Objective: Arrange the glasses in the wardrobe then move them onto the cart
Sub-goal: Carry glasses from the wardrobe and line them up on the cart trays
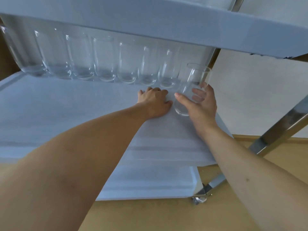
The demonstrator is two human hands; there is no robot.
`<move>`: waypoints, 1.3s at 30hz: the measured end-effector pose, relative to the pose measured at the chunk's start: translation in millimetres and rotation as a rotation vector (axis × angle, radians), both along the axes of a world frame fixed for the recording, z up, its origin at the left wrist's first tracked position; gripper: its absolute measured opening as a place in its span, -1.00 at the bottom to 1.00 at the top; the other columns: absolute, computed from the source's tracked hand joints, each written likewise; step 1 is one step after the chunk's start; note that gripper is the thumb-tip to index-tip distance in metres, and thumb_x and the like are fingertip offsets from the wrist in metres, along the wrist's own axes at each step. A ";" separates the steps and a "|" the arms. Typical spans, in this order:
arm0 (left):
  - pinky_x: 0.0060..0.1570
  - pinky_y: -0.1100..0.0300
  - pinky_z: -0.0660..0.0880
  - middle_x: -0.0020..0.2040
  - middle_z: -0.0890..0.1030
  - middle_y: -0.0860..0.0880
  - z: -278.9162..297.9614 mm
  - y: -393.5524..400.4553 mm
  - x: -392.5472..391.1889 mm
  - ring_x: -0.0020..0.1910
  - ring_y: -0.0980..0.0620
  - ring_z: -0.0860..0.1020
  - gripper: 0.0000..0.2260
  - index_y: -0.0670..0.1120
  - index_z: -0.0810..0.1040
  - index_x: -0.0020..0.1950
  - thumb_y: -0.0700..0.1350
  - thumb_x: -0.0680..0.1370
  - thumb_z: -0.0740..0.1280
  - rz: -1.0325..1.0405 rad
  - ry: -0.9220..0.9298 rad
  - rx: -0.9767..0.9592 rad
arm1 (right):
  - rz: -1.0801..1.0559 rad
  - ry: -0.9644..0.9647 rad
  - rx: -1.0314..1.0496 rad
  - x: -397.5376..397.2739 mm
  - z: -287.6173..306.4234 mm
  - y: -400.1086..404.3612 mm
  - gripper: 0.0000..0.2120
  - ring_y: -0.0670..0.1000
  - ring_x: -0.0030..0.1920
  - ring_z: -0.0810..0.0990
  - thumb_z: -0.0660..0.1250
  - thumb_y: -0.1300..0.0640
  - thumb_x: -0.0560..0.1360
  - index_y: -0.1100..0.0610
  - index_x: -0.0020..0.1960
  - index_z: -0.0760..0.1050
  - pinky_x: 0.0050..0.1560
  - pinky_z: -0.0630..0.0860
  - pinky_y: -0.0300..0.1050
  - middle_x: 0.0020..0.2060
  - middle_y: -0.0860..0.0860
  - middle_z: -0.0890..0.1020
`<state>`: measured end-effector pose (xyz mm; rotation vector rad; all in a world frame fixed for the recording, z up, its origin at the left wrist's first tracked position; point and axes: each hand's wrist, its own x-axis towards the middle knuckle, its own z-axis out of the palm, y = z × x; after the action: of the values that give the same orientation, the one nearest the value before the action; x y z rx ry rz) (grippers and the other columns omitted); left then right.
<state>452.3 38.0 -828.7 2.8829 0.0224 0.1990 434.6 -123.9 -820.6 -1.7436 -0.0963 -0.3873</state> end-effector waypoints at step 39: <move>0.26 -0.13 0.31 0.15 0.56 -0.02 -22.6 -4.3 11.1 0.22 -0.11 0.45 -0.68 0.00 0.54 0.15 0.14 0.61 0.11 0.017 -0.153 0.038 | -0.070 0.007 -0.016 143.3 5.0 11.1 -0.20 -0.06 0.11 0.55 0.65 0.02 0.32 0.06 0.46 0.37 0.16 0.49 -0.18 0.20 0.02 0.54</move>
<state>463.4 33.8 -851.3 2.8970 0.0151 0.4272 577.8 -112.8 -815.6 -1.7676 -0.0337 -0.4331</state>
